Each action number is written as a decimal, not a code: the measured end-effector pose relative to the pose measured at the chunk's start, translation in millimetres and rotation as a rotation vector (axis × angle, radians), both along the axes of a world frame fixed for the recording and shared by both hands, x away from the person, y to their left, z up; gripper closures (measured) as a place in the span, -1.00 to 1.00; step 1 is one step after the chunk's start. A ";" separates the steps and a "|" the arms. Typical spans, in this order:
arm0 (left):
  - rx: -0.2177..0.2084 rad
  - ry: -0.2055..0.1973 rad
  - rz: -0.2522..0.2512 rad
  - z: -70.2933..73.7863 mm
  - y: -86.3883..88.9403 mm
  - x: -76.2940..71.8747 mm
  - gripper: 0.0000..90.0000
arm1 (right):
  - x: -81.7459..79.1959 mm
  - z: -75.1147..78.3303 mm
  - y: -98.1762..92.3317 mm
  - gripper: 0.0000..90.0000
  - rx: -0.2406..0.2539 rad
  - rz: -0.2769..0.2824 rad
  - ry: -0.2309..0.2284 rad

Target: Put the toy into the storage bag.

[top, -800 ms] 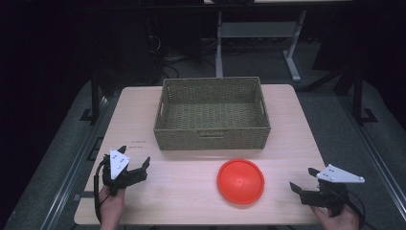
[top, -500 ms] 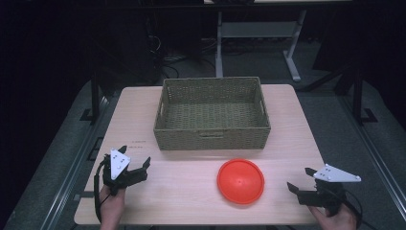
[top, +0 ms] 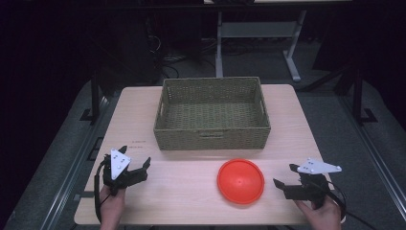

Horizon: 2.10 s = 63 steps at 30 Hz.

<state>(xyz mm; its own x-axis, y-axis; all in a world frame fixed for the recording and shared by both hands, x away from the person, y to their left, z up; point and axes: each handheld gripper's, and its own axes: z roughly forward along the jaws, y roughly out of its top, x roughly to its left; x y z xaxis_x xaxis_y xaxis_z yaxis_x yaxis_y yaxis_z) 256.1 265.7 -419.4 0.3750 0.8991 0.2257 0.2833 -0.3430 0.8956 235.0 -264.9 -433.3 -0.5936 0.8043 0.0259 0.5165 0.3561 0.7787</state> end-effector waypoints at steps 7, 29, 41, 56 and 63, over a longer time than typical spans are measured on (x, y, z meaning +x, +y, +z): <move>-0.001 0.002 -0.001 0.0 -0.3 0.0 -0.72 | 13.5 -4.0 19.5 -0.46 -0.014 0.056 0.066; -0.001 0.003 0.006 0.7 1.5 -0.9 -0.72 | 53.4 -5.3 54.5 -0.10 -0.076 0.104 0.201; -0.001 -0.003 0.002 0.4 0.2 -1.2 -0.72 | 55.3 -10.6 66.2 0.03 -0.096 0.107 0.237; 0.005 -0.002 -0.003 0.8 -0.5 -3.1 -0.72 | 59.4 -15.1 62.3 0.24 -0.080 0.065 0.284; -0.001 -0.002 0.002 0.8 0.5 -4.4 -0.72 | 61.0 -17.5 64.0 0.34 -0.077 0.084 0.308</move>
<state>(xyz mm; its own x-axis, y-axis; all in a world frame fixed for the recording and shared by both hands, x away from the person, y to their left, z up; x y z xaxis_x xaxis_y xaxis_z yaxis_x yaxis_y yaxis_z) 251.7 266.2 -418.6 0.3727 0.9003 0.2250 0.2827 -0.3411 0.8965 295.9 -200.9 -450.8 -0.6320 0.7592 0.1555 0.6897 0.4596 0.5595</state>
